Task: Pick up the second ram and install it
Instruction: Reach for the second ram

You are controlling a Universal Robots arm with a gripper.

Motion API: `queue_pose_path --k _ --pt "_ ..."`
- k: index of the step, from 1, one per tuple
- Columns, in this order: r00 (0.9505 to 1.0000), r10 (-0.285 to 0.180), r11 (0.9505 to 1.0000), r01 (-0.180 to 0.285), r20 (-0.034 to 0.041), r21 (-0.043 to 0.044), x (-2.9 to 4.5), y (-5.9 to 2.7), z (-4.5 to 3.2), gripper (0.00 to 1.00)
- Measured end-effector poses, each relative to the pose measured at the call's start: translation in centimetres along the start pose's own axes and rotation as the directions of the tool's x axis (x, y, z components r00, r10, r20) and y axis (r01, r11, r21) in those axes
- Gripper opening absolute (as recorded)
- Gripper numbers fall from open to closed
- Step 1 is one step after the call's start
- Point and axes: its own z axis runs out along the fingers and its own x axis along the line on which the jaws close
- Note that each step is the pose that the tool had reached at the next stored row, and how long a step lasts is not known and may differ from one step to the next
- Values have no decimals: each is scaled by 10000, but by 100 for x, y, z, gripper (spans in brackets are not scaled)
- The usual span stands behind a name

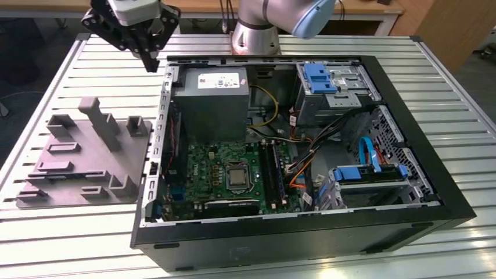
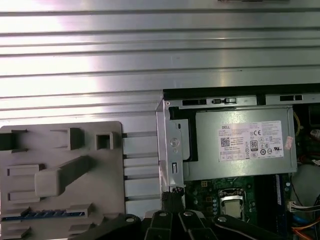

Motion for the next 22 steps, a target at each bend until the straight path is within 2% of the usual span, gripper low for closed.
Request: queue_pose_path --k 9,22 --pt "10000 -4 10000 4 96 -8 316 -24 -4 10" --pt "9999 -5 10000 6 152 -12 734 -56 -9 10"
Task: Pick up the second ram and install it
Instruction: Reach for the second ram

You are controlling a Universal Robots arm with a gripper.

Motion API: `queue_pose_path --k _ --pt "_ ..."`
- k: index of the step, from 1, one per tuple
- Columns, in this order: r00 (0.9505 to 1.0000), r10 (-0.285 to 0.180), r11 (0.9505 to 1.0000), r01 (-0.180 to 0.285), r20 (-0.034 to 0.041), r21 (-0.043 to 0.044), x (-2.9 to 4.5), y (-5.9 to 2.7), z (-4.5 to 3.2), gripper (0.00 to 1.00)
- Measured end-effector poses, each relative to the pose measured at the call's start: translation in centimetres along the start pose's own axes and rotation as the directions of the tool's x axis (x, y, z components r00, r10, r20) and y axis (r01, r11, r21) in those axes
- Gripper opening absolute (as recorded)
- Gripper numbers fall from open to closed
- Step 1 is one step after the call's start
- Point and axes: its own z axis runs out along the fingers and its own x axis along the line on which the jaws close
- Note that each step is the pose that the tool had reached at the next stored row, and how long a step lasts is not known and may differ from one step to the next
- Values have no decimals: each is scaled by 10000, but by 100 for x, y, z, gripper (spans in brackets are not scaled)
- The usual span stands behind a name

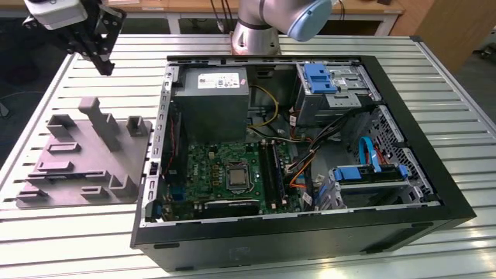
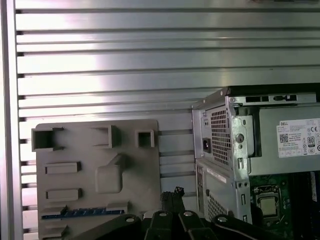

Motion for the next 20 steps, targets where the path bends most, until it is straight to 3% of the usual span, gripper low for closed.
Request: queue_pose_path --k 11,20 --pt "10000 -2 10000 2 26 -1 310 -24 1 10" --pt "10000 -3 10000 3 27 16 504 -39 15 10"
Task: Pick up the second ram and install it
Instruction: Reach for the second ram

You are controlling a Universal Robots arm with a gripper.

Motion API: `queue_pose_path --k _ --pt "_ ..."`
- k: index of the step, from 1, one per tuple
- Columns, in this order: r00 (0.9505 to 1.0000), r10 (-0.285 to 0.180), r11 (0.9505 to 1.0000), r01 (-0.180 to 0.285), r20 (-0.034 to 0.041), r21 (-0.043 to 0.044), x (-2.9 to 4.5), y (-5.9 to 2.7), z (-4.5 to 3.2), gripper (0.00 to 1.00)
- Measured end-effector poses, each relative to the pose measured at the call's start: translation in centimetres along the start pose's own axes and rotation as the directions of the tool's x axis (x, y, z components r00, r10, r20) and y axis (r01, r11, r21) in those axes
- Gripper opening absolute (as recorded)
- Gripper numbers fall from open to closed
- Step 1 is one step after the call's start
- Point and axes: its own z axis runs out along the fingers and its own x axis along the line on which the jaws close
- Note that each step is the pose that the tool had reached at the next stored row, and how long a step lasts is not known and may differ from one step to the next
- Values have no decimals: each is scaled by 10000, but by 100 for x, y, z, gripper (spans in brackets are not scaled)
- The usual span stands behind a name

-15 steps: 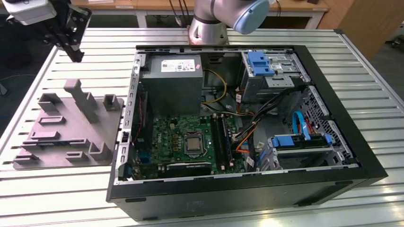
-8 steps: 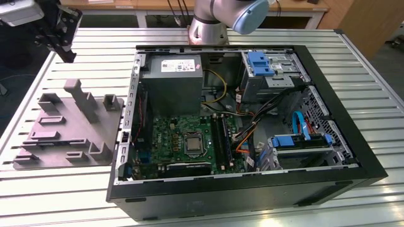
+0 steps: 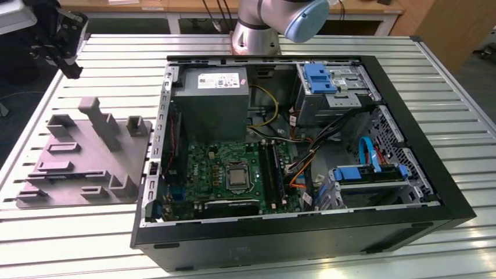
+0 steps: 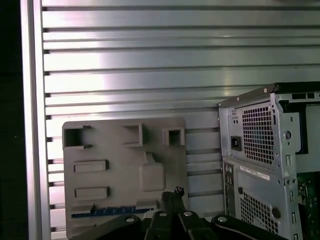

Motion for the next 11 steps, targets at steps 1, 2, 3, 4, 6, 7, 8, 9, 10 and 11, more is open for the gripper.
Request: queue_pose_path --k 1,2,3,4,6,7,8,9,10,11 --pt "10000 -1 10000 1 2 7 16 -1 3 10" --pt "10000 -2 10000 2 2 18 31 -3 6 10" --pt "10000 -3 10000 3 2 32 46 -4 9 10" --pt "10000 -4 10000 4 4 52 61 -5 13 10" --pt "10000 -5 10000 5 7 97 98 -9 23 10" --pt "10000 -5 9999 5 8 118 117 -10 28 10" --pt "10000 -5 9999 5 10 139 135 -12 34 10" --pt "10000 -7 9999 7 11 157 151 -14 40 10" --pt "10000 -8 9998 8 13 175 165 -16 46 10" --pt "10000 -10 9998 9 14 193 177 -18 51 10"
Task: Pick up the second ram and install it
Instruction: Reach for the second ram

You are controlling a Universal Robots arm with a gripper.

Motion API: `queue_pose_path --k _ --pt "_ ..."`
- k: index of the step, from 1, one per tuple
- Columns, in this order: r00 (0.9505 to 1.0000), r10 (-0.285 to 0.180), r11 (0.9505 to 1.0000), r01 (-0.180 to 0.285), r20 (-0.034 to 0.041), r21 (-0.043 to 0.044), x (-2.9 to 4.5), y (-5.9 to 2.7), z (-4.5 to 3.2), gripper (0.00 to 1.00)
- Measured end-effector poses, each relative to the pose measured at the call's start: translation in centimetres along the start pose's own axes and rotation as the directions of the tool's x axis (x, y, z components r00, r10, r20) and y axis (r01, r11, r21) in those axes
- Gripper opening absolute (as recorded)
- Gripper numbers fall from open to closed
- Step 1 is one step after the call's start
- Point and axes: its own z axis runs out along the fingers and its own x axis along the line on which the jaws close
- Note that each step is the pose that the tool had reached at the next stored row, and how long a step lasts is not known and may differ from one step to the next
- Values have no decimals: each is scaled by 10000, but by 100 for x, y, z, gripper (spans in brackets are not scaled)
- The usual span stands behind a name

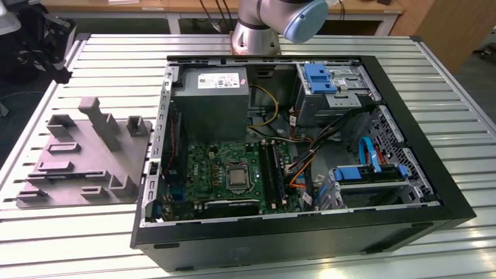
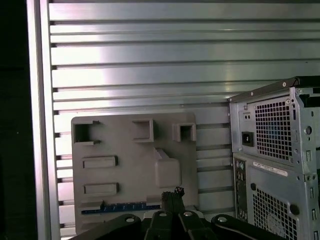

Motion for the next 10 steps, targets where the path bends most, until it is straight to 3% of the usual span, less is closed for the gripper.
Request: queue_pose_path --k 10 --pt "10000 -17 9998 17 -1 183 65 -90 47 10"
